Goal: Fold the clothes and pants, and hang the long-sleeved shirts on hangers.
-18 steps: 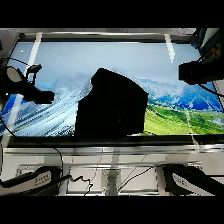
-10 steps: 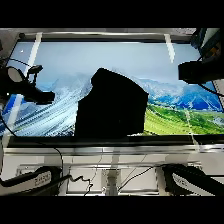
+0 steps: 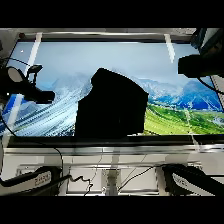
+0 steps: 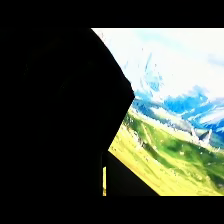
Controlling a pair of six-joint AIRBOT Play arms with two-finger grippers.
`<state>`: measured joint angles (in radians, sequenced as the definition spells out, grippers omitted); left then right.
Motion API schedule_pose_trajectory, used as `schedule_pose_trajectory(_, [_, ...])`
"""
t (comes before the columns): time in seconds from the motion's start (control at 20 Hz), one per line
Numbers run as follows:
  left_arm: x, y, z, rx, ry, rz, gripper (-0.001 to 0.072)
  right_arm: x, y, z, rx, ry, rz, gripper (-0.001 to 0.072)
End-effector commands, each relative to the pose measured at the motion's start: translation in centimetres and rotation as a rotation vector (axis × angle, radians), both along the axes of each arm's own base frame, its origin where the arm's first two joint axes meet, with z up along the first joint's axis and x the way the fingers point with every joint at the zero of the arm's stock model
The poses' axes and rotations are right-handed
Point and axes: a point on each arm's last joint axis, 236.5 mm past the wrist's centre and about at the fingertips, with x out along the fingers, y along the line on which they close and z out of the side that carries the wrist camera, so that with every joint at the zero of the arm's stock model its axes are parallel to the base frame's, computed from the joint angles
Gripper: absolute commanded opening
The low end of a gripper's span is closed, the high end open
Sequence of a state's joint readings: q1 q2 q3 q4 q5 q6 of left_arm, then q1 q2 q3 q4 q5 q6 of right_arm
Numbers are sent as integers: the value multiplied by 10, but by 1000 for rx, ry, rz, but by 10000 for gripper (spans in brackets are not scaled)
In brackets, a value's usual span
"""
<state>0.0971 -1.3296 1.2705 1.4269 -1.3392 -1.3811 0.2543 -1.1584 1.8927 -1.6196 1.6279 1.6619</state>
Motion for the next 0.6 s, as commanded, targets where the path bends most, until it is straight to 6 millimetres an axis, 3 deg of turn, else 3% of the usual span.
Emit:
schedule_pose_trajectory(0.0, [10,1,1,6,-41,6,13,17,-25,11,-133,-86,9,43])
schedule_pose_trajectory(0.1, [9,3,-2,-3,-28,45,13,15,-66,-3,-233,-30,-53,42])
schedule_pose_trajectory(0.25, [11,7,12,9,-77,20,13,3,-112,-58,-225,132,-121,42])
schedule_pose_trajectory(0.35, [18,12,40,34,-190,-11,13,-9,-106,-108,-106,216,-43,41])
schedule_pose_trajectory(0.45, [22,17,84,57,-344,6,13,-33,-83,-159,55,289,72,41])
schedule_pose_trajectory(0.55, [12,18,126,73,-465,14,13,-62,-54,-206,218,369,138,42])
